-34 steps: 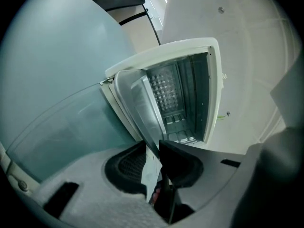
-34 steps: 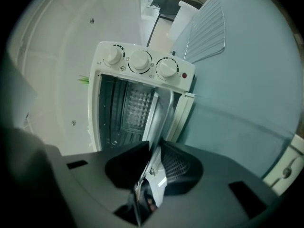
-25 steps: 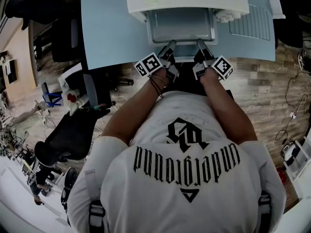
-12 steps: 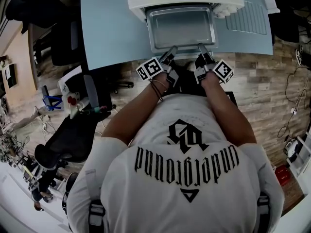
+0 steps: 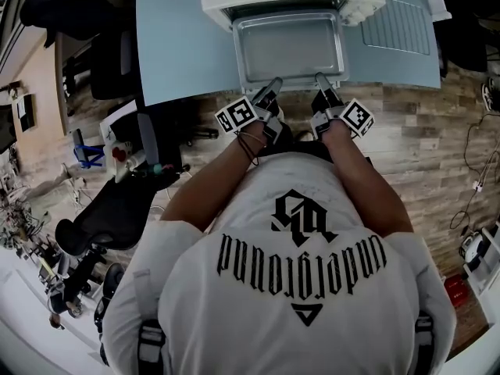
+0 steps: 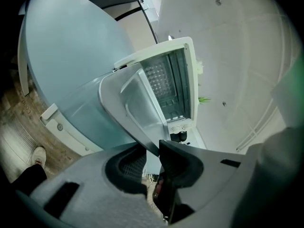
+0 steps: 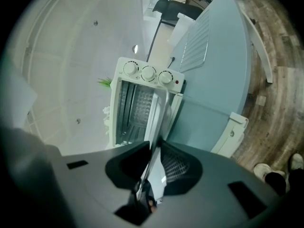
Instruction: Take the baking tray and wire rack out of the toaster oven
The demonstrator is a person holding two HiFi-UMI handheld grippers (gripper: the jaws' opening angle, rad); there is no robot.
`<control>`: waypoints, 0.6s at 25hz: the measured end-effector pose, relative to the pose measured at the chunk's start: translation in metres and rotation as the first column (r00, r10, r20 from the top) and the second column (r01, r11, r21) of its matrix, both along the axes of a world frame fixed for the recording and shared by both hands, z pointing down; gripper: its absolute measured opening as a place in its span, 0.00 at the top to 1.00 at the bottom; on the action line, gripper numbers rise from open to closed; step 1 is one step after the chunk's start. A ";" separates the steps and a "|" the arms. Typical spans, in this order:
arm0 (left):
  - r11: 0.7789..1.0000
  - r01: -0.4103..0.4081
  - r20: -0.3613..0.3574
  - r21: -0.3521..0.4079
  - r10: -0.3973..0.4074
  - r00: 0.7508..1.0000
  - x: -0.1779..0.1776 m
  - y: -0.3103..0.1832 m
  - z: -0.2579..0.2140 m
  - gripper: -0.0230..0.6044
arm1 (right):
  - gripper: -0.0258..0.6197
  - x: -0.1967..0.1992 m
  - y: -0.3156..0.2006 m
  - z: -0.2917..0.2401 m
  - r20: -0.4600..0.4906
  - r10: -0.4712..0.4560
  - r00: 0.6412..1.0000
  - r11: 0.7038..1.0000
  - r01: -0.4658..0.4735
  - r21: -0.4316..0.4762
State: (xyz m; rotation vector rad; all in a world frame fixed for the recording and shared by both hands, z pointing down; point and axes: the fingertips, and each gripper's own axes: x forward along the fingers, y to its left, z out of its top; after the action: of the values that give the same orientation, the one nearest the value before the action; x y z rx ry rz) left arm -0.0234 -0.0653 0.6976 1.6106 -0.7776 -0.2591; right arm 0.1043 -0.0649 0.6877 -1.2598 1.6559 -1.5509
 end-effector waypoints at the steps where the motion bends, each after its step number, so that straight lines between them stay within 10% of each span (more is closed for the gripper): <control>1: 1.000 0.003 -0.001 0.003 -0.003 1.000 0.001 0.005 -0.002 0.82 | 0.85 0.001 0.003 -0.002 0.005 -0.007 1.000 1.000 0.006 0.003; 15: 0.997 0.016 0.018 0.078 -0.017 1.000 0.018 0.052 -0.028 0.83 | 0.84 0.018 0.055 -0.023 0.021 -0.059 0.998 0.997 0.058 0.042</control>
State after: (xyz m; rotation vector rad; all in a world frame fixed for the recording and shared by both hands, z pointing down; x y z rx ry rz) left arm -0.0058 -0.0135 0.6694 1.6826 -0.8038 -0.2898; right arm 0.1225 -0.0102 0.6647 -1.1783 1.7165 -1.5514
